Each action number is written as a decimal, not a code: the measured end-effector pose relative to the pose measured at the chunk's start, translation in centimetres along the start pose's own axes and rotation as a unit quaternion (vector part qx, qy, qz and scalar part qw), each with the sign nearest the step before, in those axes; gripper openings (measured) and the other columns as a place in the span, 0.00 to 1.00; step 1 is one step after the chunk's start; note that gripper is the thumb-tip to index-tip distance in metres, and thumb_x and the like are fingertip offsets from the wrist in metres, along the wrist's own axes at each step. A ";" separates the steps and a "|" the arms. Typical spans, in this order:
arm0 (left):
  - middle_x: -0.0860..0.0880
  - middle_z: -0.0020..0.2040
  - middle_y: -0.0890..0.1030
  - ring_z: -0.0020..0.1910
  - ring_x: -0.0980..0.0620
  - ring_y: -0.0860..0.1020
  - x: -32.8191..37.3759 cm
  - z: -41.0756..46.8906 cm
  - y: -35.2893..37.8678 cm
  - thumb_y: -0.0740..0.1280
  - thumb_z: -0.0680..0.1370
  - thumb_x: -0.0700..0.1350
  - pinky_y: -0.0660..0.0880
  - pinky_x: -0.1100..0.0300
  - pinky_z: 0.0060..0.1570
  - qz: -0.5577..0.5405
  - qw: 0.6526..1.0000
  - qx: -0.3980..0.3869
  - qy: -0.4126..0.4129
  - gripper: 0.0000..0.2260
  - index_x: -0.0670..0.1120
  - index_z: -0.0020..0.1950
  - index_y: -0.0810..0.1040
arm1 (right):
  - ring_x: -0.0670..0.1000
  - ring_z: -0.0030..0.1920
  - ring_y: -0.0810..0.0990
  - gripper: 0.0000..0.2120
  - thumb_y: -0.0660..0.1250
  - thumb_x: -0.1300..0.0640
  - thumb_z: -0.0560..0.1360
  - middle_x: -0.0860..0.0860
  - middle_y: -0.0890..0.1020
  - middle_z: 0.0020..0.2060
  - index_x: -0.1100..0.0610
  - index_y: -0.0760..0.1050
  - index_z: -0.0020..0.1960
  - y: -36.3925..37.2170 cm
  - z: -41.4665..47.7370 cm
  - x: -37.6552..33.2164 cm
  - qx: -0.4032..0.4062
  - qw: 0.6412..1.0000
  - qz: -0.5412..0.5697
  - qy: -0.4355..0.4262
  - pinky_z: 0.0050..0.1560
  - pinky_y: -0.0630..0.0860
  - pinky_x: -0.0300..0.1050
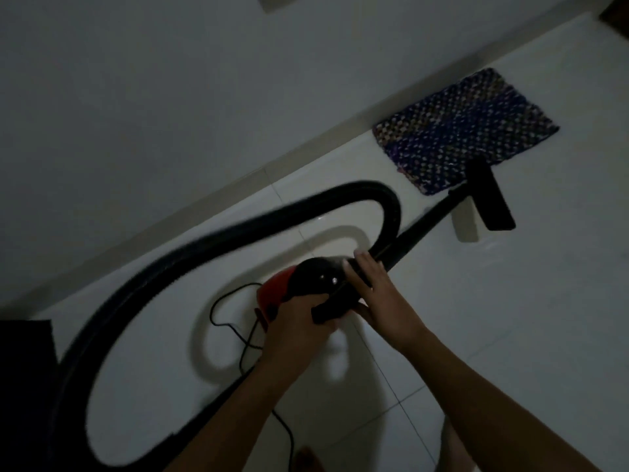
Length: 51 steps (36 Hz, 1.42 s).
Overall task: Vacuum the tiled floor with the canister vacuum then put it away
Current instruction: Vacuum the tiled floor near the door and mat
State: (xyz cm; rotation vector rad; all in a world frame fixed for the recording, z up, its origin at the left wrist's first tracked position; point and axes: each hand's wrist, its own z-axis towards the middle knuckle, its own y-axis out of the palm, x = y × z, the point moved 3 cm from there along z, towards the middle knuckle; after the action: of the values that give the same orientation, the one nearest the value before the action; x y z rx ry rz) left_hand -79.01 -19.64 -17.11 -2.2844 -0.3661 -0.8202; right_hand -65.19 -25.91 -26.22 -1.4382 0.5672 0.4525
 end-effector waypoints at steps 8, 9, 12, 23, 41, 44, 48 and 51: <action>0.47 0.42 0.83 0.43 0.49 0.81 5.2 0.8 2.0 0.72 0.72 0.41 0.79 0.51 0.51 -0.036 0.997 -0.042 -0.060 0.11 0.42 0.53 0.82 | 0.48 0.73 0.54 0.32 0.65 0.64 0.78 0.53 0.48 0.74 0.63 0.52 0.76 -3.9 -4.6 -0.3 0.062 0.953 0.190 0.226 0.65 0.48 0.18; 0.45 0.45 0.84 0.46 0.47 0.81 5.9 0.9 2.5 0.72 0.71 0.40 0.79 0.50 0.52 -0.033 0.996 -0.045 -0.068 0.12 0.41 0.54 0.82 | 0.47 0.72 0.56 0.30 0.63 0.63 0.79 0.51 0.50 0.74 0.62 0.53 0.76 -4.3 -4.9 -0.1 0.078 0.933 0.216 0.276 0.63 0.50 0.17; 0.43 0.46 0.84 0.46 0.45 0.81 7.8 1.4 4.4 0.73 0.70 0.40 0.79 0.49 0.52 -0.032 0.995 -0.056 -0.079 0.12 0.40 0.52 0.82 | 0.52 0.67 0.73 0.22 0.60 0.57 0.81 0.56 0.72 0.69 0.58 0.64 0.74 -5.5 -5.2 1.2 0.133 0.834 0.346 0.409 0.62 0.68 0.33; 0.47 0.50 0.79 0.48 0.49 0.78 13.1 1.6 13.5 0.69 0.75 0.44 0.76 0.57 0.48 0.051 0.981 -0.181 -0.050 0.10 0.46 0.55 0.75 | 0.57 0.52 0.80 0.26 0.64 0.64 0.79 0.59 0.81 0.53 0.58 0.62 0.75 -9.2 -10.4 7.4 0.317 0.496 0.631 0.505 0.56 0.77 0.52; 0.50 0.39 0.73 0.37 0.50 0.73 16.1 2.1 18.2 0.58 0.81 0.42 0.76 0.46 0.48 -0.043 0.931 -0.362 -0.019 0.15 0.56 0.65 0.64 | 0.52 0.48 0.80 0.19 0.63 0.55 0.80 0.59 0.79 0.55 0.58 0.69 0.69 -11.1 -11.2 12.9 0.374 0.433 0.604 0.554 0.44 0.78 0.44; 0.48 0.37 0.75 0.34 0.49 0.74 16.3 3.0 18.1 0.60 0.79 0.40 0.73 0.55 0.37 -0.075 0.927 -0.365 -0.045 0.16 0.64 0.55 0.68 | 0.52 0.42 0.80 0.19 0.60 0.55 0.81 0.58 0.80 0.45 0.57 0.66 0.71 -11.3 -9.8 13.4 0.404 0.400 0.613 0.549 0.38 0.77 0.43; 0.47 0.37 0.74 0.31 0.50 0.74 17.2 4.0 18.0 0.60 0.79 0.39 0.73 0.63 0.29 -0.081 0.922 -0.377 -0.045 0.18 0.66 0.48 0.69 | 0.52 0.40 0.80 0.21 0.60 0.56 0.81 0.57 0.79 0.40 0.56 0.62 0.73 -12.0 -8.4 14.3 0.446 0.333 0.648 0.521 0.37 0.81 0.41; 0.47 0.36 0.74 0.29 0.51 0.74 17.6 4.6 18.5 0.60 0.79 0.39 0.74 0.64 0.29 -0.090 0.918 -0.381 -0.057 0.16 0.62 0.56 0.69 | 0.52 0.37 0.79 0.21 0.59 0.57 0.81 0.57 0.78 0.38 0.54 0.61 0.74 -12.6 -8.1 15.2 0.450 0.326 0.654 0.513 0.35 0.81 0.41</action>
State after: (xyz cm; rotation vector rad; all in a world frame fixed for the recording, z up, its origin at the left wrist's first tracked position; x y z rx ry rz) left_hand -55.05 -29.51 -17.65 -3.0682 -0.3513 -1.0545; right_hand -46.26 -35.78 -25.93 0.4456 2.5846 0.2019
